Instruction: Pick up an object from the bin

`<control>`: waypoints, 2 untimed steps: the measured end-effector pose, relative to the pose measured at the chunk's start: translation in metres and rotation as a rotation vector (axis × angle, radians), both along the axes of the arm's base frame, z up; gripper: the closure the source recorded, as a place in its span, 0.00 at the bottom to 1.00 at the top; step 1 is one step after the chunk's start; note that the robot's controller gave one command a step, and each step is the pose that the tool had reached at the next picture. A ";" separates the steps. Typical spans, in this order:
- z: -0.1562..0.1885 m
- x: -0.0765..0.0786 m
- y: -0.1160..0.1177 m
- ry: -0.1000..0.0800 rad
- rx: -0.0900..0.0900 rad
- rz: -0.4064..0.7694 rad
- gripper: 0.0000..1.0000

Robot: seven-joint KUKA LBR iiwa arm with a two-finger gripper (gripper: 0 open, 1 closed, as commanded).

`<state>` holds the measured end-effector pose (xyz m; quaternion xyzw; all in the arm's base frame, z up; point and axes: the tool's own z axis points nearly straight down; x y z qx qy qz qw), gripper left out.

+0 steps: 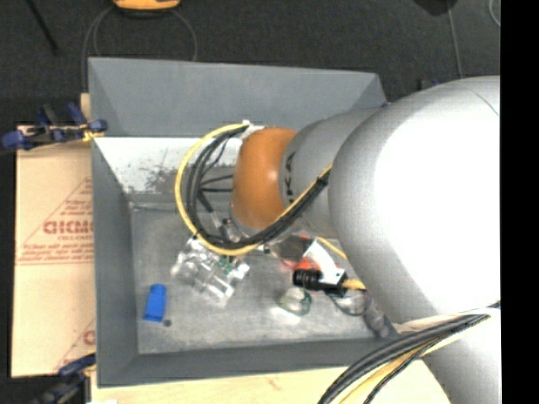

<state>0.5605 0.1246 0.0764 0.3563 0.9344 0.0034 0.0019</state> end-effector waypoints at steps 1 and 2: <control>0.001 -0.017 0.000 -0.016 0.001 -0.188 0.00; 0.003 -0.017 0.001 -0.012 0.004 -0.186 1.00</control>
Offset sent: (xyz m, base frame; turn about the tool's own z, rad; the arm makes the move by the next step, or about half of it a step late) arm -0.0241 -0.0003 -0.0064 0.1915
